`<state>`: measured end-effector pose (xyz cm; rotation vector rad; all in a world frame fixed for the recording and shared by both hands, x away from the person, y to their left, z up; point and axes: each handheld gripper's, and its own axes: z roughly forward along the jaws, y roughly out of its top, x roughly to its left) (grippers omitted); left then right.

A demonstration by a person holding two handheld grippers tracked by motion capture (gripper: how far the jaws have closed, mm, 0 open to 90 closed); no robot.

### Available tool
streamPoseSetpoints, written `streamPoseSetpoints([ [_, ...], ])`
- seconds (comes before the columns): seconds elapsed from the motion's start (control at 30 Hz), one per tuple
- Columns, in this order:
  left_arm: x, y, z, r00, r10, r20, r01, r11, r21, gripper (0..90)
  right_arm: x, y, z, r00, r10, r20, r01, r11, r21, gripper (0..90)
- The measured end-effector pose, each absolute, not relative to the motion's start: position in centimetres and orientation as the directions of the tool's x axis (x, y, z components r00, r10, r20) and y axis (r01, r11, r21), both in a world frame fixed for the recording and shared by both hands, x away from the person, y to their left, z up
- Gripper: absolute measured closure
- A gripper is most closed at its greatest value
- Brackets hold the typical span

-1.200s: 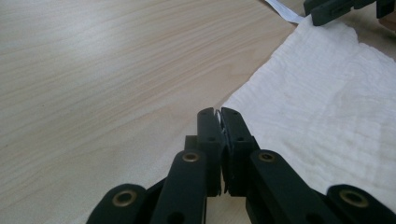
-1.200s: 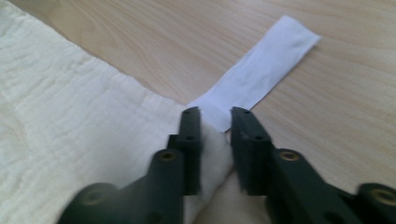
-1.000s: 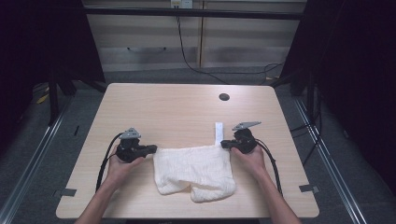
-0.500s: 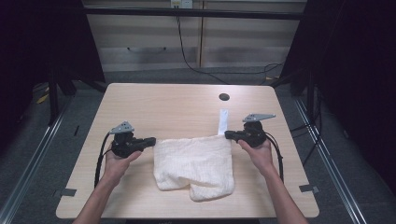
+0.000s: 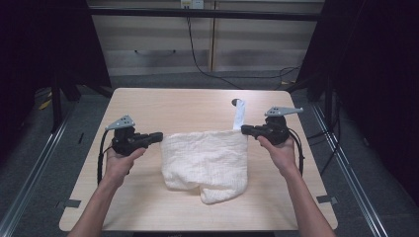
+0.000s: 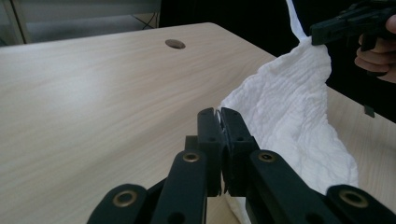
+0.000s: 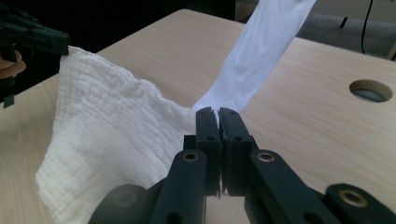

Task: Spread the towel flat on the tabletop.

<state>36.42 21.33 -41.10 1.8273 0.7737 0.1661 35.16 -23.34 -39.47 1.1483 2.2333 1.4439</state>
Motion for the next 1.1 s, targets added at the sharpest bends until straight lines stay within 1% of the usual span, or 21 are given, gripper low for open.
streamPoseSetpoints([
  [0.03,36.5,21.3,-40.7,0.777,0.586,-0.230,0.418,-0.206,0.885,87.7,35.2,-23.3,-39.0,-0.660,0.724,0.202,0.477,0.196,0.857,87.8],
  [0.1,36.9,21.4,-39.8,0.775,0.589,-0.230,0.415,-0.199,0.888,87.7,35.5,-23.3,-37.7,-0.663,0.725,0.184,0.460,0.202,0.865,87.8],
  [0.27,37.5,21.5,-38.3,0.770,0.599,-0.218,0.404,-0.194,0.894,87.7,35.8,-23.3,-36.3,-0.667,0.725,0.171,0.437,0.194,0.878,87.9],
  [0.3,37.7,21.6,-37.4,0.771,0.603,-0.205,0.394,-0.199,0.897,87.7,35.7,-23.3,-35.6,-0.670,0.724,0.162,0.419,0.190,0.888,87.9],
  [0.37,37.9,21.6,-37.0,0.771,0.606,-0.197,0.390,-0.204,0.898,87.8,35.8,-23.3,-35.3,-0.672,0.723,0.160,0.418,0.193,0.888,87.9],
  [0.43,38.3,21.7,-35.4,0.771,0.613,-0.170,0.367,-0.210,0.906,87.8,36.1,-23.3,-34.4,-0.669,0.727,0.155,0.416,0.194,0.888,88.0],
  [0.53,38.6,21.6,-34.3,0.771,0.619,-0.151,0.354,-0.219,0.909,87.8,36.5,-23.5,-33.5,-0.666,0.728,0.160,0.411,0.180,0.894,88.1],
  [0.67,39.9,22.0,-32.0,0.760,0.639,-0.122,0.338,-0.227,0.913,87.9,37.5,-23.3,-31.3,-0.665,0.732,0.145,0.389,0.174,0.905,88.1],
  [0.73,40.2,22.1,-31.5,0.756,0.643,-0.120,0.338,-0.227,0.913,87.9,37.7,-23.2,-31.0,-0.667,0.731,0.145,0.385,0.172,0.907,88.2],
  [0.77,41.0,22.2,-30.8,0.745,0.658,-0.110,0.338,-0.230,0.913,87.9,38.2,-23.1,-30.1,-0.667,0.734,0.132,0.376,0.179,0.909,88.2],
  [0.8,41.0,22.2,-30.8,0.745,0.658,-0.110,0.338,-0.230,0.913,88.0,38.2,-23.1,-30.1,-0.667,0.734,0.132,0.376,0.179,0.909,88.2],
  [0.83,41.8,22.1,-30.1,0.733,0.671,-0.110,0.341,-0.223,0.913,88.0,39.0,-22.8,-29.1,-0.662,0.740,0.122,0.369,0.181,0.912,88.2],
  [0.93,42.8,21.9,-29.6,0.724,0.681,-0.113,0.349,-0.220,0.911,88.0,39.7,-22.6,-28.3,-0.656,0.747,0.110,0.356,0.177,0.918,88.3],
  [1.0,43.7,21.7,-29.4,0.698,0.706,-0.119,0.368,-0.212,0.905,88.0,40.9,-22.2,-27.1,-0.635,0.766,0.102,0.348,0.165,0.923,88.3],
  [1.1,44.1,21.7,-29.1,0.689,0.711,-0.139,0.361,-0.171,0.917,88.0,41.4,-22.0,-26.7,-0.631,0.769,0.101,0.340,0.157,0.927,88.3],
])
